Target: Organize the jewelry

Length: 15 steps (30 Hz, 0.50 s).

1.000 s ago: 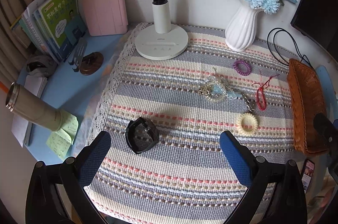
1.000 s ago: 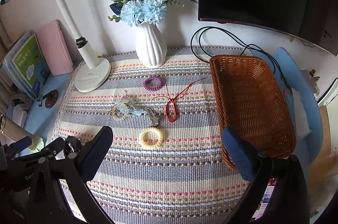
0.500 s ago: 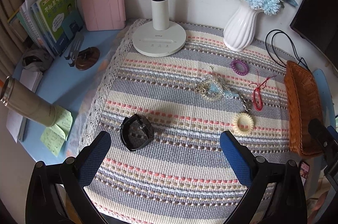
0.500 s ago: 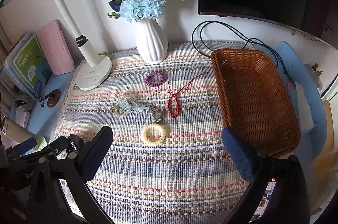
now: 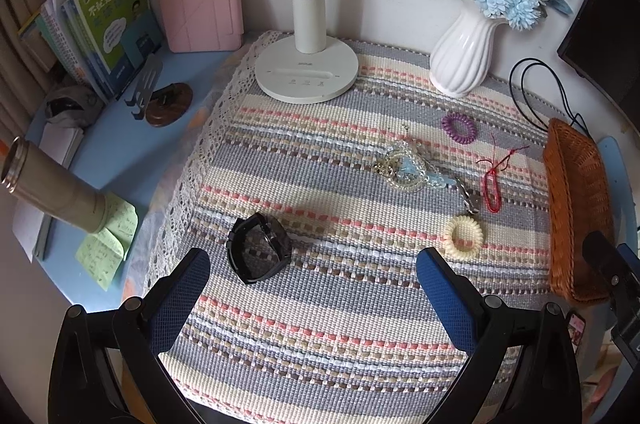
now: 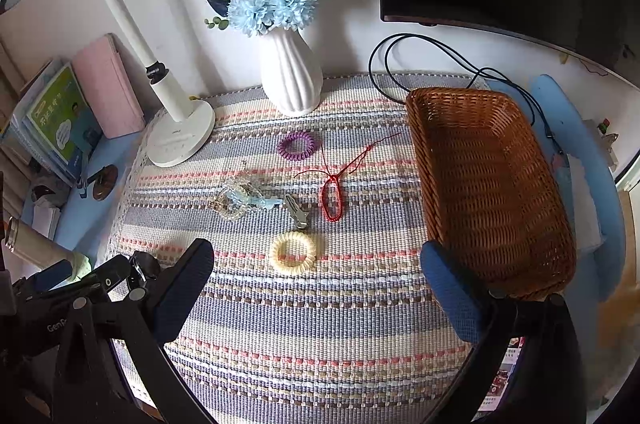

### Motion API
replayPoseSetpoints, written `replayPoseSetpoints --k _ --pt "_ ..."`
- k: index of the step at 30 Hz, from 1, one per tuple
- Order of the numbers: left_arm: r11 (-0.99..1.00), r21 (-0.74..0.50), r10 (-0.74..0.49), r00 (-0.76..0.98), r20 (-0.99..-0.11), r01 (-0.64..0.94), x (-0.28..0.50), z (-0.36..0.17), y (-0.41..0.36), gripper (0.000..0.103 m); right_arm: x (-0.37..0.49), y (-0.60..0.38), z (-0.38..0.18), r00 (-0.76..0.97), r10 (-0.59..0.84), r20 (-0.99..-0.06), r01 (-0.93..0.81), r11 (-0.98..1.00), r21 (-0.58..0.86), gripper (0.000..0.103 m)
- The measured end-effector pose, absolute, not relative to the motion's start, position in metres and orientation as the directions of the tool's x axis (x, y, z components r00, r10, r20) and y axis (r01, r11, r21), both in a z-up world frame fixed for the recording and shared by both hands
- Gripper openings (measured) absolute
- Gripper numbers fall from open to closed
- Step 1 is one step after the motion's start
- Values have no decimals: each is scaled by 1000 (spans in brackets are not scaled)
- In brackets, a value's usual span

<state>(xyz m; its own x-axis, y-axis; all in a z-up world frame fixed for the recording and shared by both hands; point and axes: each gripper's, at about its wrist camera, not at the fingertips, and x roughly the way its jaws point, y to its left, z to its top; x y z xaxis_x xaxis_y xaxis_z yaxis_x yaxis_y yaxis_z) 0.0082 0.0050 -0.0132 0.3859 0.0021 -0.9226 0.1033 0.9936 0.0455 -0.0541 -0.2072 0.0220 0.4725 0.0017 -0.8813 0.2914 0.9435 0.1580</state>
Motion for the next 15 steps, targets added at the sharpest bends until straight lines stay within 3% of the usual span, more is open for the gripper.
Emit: replayPoseSetpoints --k 15 --pt "1000 -20 -19 398 -917 2 14 -20 32 102 -39 -191 8 466 93 -880 208 955 210 103"
